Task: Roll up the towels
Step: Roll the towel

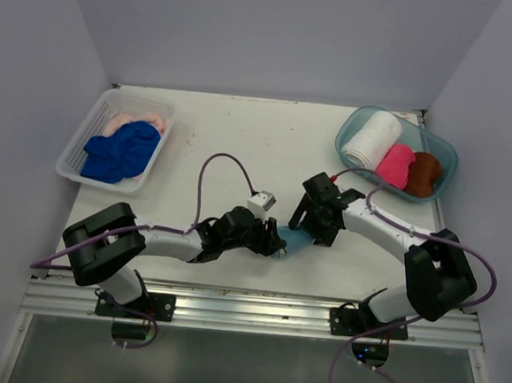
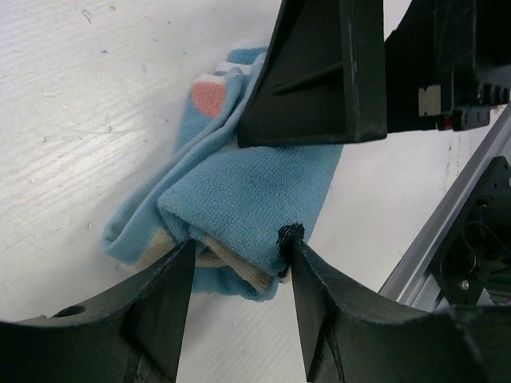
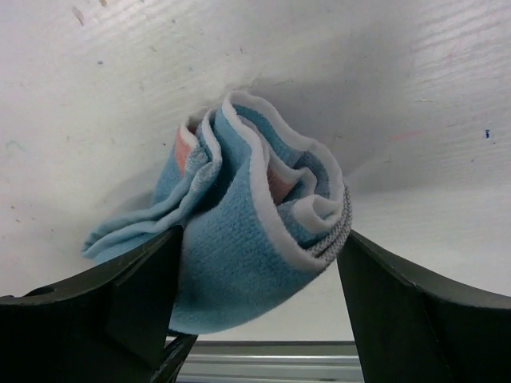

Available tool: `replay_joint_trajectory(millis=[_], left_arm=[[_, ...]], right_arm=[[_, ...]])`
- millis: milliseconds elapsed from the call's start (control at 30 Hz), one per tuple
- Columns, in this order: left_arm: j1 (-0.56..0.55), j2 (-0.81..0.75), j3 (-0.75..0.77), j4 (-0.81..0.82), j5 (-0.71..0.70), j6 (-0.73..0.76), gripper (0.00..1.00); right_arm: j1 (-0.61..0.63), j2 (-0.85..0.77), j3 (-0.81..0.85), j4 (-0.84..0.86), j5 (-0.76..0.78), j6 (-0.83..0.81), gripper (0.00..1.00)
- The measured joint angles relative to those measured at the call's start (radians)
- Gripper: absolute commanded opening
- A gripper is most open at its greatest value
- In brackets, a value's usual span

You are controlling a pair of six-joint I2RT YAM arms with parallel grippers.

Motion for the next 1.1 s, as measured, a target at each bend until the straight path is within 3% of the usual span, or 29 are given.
replay_joint_trajectory(millis=[167, 500, 833, 1100], left_arm=[[0.006, 0.000, -0.008, 0.002, 0.020, -0.010, 0.54], [0.050, 0.049, -0.008, 0.031, 0.086, -0.071, 0.50], [0.114, 0.080, -0.034, 0.097, 0.160, -0.158, 0.49], [0.134, 0.093, -0.042, 0.120, 0.191, -0.190, 0.49]], right_arm=[[0.001, -0.084, -0.109, 0.080, -0.024, 0.036, 0.80], [0.001, -0.304, -0.113, 0.085, 0.032, 0.050, 0.84], [0.001, -0.373, -0.165, 0.053, 0.054, 0.077, 0.79], [0.001, -0.320, -0.216, 0.109, 0.032, 0.107, 0.79]])
